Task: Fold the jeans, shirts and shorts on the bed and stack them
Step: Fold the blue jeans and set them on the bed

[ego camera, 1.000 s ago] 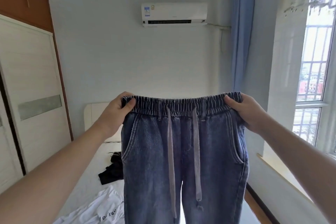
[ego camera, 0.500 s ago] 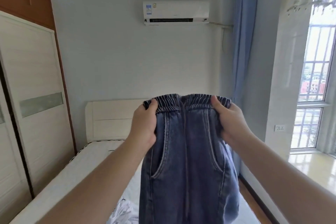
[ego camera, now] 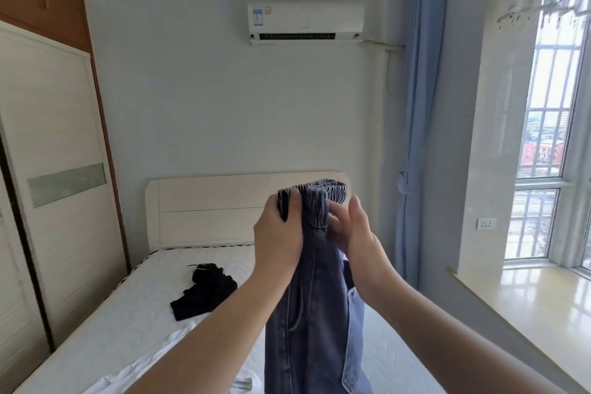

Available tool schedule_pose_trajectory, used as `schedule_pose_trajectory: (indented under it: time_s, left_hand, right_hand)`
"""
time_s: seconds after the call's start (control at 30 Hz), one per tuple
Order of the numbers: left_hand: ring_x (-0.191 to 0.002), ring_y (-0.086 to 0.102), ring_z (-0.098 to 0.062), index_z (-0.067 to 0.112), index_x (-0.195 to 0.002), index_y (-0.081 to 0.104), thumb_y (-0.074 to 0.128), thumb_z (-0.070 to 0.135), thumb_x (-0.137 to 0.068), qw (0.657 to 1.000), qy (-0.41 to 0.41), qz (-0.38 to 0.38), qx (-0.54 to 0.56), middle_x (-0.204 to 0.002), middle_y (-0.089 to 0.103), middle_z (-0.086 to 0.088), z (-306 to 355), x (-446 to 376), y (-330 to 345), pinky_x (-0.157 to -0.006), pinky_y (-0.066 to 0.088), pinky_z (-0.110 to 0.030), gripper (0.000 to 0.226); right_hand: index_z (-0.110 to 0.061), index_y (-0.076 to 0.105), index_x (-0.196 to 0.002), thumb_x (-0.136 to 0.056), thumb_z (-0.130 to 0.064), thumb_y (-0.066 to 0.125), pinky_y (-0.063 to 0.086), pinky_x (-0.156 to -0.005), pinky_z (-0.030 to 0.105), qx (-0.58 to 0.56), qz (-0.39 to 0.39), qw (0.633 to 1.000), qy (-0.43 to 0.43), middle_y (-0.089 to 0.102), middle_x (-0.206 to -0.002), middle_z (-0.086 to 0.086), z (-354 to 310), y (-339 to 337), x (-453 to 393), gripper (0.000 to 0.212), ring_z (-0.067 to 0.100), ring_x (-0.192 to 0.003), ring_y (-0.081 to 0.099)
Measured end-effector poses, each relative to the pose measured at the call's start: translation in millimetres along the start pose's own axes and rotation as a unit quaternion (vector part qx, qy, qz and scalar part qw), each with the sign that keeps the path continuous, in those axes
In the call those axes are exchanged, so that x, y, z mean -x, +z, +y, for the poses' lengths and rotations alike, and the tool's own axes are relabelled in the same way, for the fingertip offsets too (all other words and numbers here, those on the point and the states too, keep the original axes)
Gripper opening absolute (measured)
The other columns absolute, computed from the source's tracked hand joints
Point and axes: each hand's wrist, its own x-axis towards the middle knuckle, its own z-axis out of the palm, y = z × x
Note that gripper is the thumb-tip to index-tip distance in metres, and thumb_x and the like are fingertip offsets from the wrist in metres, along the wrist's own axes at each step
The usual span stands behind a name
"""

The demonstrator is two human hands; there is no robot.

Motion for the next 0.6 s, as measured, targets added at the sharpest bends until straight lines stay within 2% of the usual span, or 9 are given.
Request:
schedule_pose_trajectory:
  time_s: [0.03,0.1,0.17,0.27,0.33,0.4,0.43,0.53,0.6]
  left_hand:
    - [-0.077,0.063,0.004,0.032,-0.092,0.061,0.043,0.073,-0.085,1.000,-0.013,-0.017,0.016,-0.083,0.068,0.015,-0.7,1.3,-1.1,-0.073,0.050,-0.031,0.045]
    - [-0.088,0.066,-0.003,0.033,-0.100,0.060,0.044,0.084,-0.072,0.998,-0.021,-0.058,0.033,-0.092,0.069,0.012,-2.6,2.5,-3.9,-0.083,0.054,-0.037,0.060]
    - [-0.095,0.066,-0.003,0.033,-0.109,0.058,0.052,0.086,-0.065,0.995,-0.008,-0.095,0.033,-0.100,0.069,0.012,-4.4,3.2,-8.6,-0.088,0.054,-0.035,0.069]
    - [-0.095,0.064,0.006,0.034,-0.117,0.055,0.068,0.077,-0.059,0.992,-0.001,-0.125,0.024,-0.101,0.068,0.022,-7.8,1.5,-15.3,-0.081,0.052,-0.017,0.073]
    - [-0.091,0.064,0.009,0.037,-0.113,0.055,0.070,0.069,-0.062,0.993,-0.002,-0.118,0.011,-0.099,0.067,0.025,-10.2,-0.4,-17.5,-0.073,0.050,-0.011,0.061]
    - [-0.092,0.066,-0.001,0.035,-0.108,0.057,0.062,0.058,-0.073,0.994,-0.021,-0.102,0.020,-0.097,0.069,0.016,-13.3,-3.2,-18.5,-0.079,0.054,-0.024,0.042]
    - [-0.094,0.067,-0.010,0.033,-0.106,0.058,0.055,0.051,-0.077,0.994,-0.037,-0.095,0.033,-0.096,0.069,0.009,-14.6,-4.9,-19.1,-0.082,0.054,-0.033,0.034]
    - [-0.092,0.065,-0.025,0.030,-0.099,0.057,0.043,0.040,-0.081,0.994,-0.069,-0.080,0.039,-0.092,0.067,-0.003,-18.8,-8.1,-23.3,-0.078,0.053,-0.043,0.025]
    - [-0.089,0.063,-0.028,0.026,-0.095,0.058,0.041,0.035,-0.085,0.994,-0.076,-0.067,0.039,-0.090,0.065,-0.006,-23.6,-9.4,-27.7,-0.076,0.051,-0.045,0.022]
  right_hand:
    - [-0.027,0.060,-0.129,-0.095,-0.062,0.021,0.047,-0.098,0.019,-0.036,-0.023,0.999,0.009,0.066,-0.127,-0.009,1.7,-0.5,1.3,0.062,0.005,-0.120,0.059]
    - [-0.026,0.052,-0.138,-0.102,-0.053,0.014,0.036,-0.111,0.025,-0.049,-0.050,0.997,0.020,0.058,-0.137,-0.011,5.5,-3.4,2.4,0.058,0.002,-0.129,0.050]
    - [-0.037,0.053,-0.133,-0.102,-0.051,0.014,0.026,-0.117,0.028,-0.041,-0.058,0.997,0.028,0.053,-0.142,-0.015,11.2,-8.3,0.7,0.052,-0.002,-0.133,0.044]
    - [-0.047,0.057,-0.125,-0.100,-0.050,0.014,0.022,-0.118,0.031,-0.053,-0.089,0.994,0.045,0.051,-0.142,-0.017,14.6,-12.7,-2.2,0.050,0.001,-0.136,0.040]
    - [-0.041,0.052,-0.132,-0.102,-0.049,0.016,0.024,-0.117,0.035,-0.069,-0.094,0.992,0.041,0.046,-0.147,-0.010,17.8,-14.6,-4.2,0.048,0.007,-0.136,0.041]
    - [-0.024,0.047,-0.137,-0.105,-0.046,0.015,0.030,-0.116,0.037,-0.063,-0.077,0.995,0.027,0.045,-0.150,-0.001,21.0,-18.8,-6.4,0.051,0.010,-0.135,0.046]
    - [-0.023,0.044,-0.140,-0.104,-0.046,0.014,0.030,-0.115,0.035,-0.049,-0.085,0.995,0.029,0.045,-0.150,-0.003,21.9,-21.4,-6.8,0.053,0.007,-0.135,0.045]
    - [-0.047,0.041,-0.137,-0.105,-0.048,0.020,0.027,-0.114,0.024,0.048,-0.162,0.984,0.055,0.044,-0.147,-0.022,23.9,-26.2,-2.7,0.039,-0.006,-0.133,0.041]
    - [-0.053,0.052,-0.125,-0.103,-0.039,0.041,0.036,-0.109,0.023,0.145,-0.140,0.979,0.024,0.057,-0.133,-0.026,26.6,-29.7,-0.3,0.028,-0.007,-0.124,0.050]
